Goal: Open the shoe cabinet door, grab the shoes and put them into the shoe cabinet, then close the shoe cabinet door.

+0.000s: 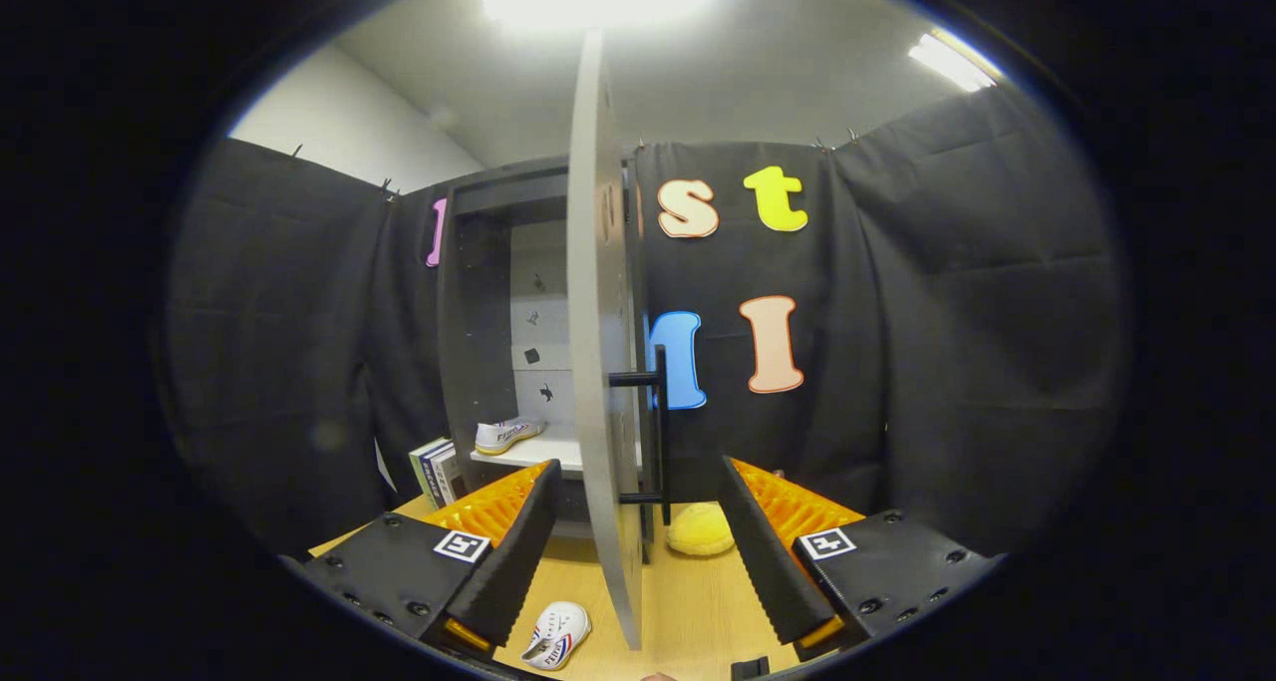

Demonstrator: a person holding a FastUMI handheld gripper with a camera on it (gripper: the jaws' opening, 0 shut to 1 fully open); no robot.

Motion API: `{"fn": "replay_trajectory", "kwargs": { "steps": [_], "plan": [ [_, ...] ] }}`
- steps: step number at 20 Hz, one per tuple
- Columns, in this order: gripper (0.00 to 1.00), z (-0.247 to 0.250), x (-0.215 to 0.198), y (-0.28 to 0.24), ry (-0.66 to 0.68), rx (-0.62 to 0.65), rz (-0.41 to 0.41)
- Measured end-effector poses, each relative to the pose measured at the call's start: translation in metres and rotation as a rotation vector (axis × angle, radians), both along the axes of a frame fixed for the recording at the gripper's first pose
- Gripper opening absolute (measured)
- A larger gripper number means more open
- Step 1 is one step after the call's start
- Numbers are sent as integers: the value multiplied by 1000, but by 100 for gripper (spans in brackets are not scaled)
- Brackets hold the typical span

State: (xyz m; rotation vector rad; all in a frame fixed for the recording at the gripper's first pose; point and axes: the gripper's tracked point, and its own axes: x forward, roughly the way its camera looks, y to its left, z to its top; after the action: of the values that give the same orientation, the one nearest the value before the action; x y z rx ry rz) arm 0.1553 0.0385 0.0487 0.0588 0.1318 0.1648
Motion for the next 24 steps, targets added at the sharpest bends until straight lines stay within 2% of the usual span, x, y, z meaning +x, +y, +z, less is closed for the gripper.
{"fn": "replay_trajectory", "kwargs": {
  "steps": [4,9,14,17,24],
  "plan": [
    [98,-11,-8,36,-24,-40,48],
    [99,-45,-9,77,28,-47,109],
    [99,-89,-9,105,102,-38,125],
    [99,-122,-9,110,138,-56,87],
    [99,-208,-7,135,302,-29,66]
  ]
}}
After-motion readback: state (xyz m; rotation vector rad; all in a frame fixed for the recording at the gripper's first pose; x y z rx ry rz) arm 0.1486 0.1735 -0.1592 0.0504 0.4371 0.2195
